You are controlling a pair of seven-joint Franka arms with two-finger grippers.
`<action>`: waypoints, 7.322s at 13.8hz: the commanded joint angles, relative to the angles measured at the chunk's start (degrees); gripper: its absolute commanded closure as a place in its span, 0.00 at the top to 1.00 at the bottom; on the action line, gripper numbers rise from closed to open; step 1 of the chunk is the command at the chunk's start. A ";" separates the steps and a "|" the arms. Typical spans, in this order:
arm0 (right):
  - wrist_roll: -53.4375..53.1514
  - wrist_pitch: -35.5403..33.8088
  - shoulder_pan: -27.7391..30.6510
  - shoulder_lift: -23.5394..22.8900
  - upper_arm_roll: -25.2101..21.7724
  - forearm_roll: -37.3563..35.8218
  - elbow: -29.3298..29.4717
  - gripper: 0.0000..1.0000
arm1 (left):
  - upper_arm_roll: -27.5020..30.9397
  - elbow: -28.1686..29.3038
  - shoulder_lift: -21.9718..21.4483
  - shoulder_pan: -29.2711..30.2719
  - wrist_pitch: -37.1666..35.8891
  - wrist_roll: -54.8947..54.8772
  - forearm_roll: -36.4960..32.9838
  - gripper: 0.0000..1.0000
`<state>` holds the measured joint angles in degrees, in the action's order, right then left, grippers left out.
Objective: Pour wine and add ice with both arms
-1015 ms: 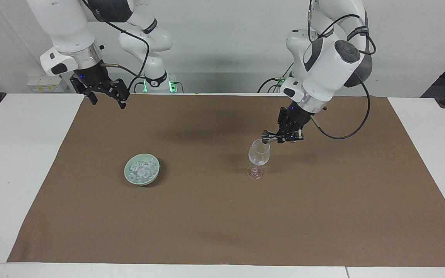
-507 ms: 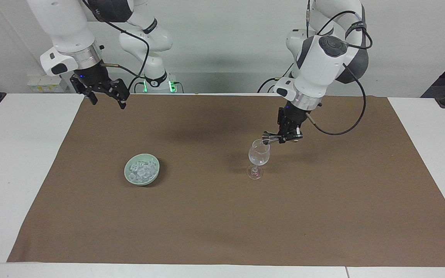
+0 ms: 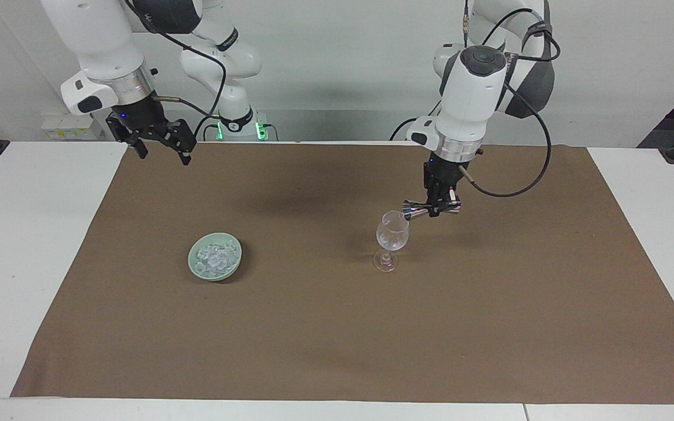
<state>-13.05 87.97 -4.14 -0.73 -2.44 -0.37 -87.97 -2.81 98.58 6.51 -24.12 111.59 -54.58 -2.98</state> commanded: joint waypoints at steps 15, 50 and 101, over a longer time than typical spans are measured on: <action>1.10 0.53 0.45 0.82 -0.11 1.43 -1.07 1.00 | 1.13 -4.01 2.19 -4.54 -3.40 8.35 -9.07 0.00; 1.10 0.53 0.45 0.82 -0.02 1.43 -1.06 1.00 | -4.23 -5.06 38.75 61.21 -33.54 -82.09 70.48 0.00; 7.07 26.43 -0.08 -5.60 -0.37 1.08 -16.42 1.00 | -0.62 -5.17 -7.55 23.60 -11.33 42.27 4.58 0.88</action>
<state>-8.23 109.72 -4.25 -6.99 -2.80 -0.37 -99.81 -4.28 84.31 5.33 1.12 94.35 -13.83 4.77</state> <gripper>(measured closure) 0.000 0.115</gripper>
